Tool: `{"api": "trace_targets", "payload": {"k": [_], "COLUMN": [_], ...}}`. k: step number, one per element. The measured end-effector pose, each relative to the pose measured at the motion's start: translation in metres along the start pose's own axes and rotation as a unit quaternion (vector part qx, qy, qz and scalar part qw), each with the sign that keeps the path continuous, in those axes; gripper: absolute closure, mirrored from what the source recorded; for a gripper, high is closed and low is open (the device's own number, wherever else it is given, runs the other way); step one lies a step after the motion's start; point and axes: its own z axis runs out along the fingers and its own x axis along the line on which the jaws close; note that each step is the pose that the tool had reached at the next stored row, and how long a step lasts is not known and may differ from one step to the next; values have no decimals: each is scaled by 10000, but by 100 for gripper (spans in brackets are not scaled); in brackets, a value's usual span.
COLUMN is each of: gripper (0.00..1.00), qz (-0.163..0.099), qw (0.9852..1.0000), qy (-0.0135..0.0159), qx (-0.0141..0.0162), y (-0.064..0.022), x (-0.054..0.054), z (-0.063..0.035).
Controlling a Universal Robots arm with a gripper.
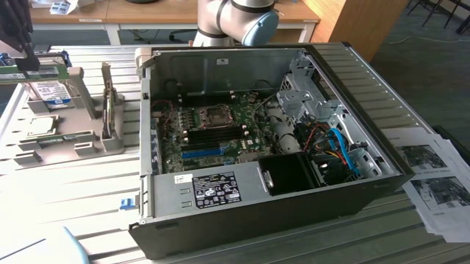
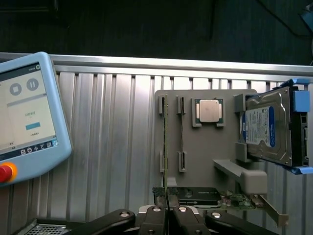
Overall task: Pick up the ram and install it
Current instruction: 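Pick up the ram and move it above insertion slot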
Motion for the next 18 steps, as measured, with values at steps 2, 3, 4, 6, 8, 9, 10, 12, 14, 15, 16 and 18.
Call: {"api": "trace_targets", "payload": {"k": [2,3,4,6,8,9,10,12,14,15,16,18], "gripper": [89,89,89,89,89,89,89,89,89,89,89,89], "qz": [0,0,0,0,0,0,0,0,0,-1,0,0], "qw": [10000,10000,10000,10000,10000,10000,10000,10000,10000,10000,10000,10000], "qy": [0,0,0,0,0,0,0,0,0,0,0,0], "qx": [0,0,0,0,0,0,0,-1,-1,-1,-1,-2], "y": [-34,-50,-68,-105,-152,-176,-201,-253,-311,-339,-367,-422], "x": [1,1,2,2,3,4,4,6,7,8,8,9], "z": [-2,-2,-3,-5,-7,-8,-9,-12,-15,-16,-17,-20]}}
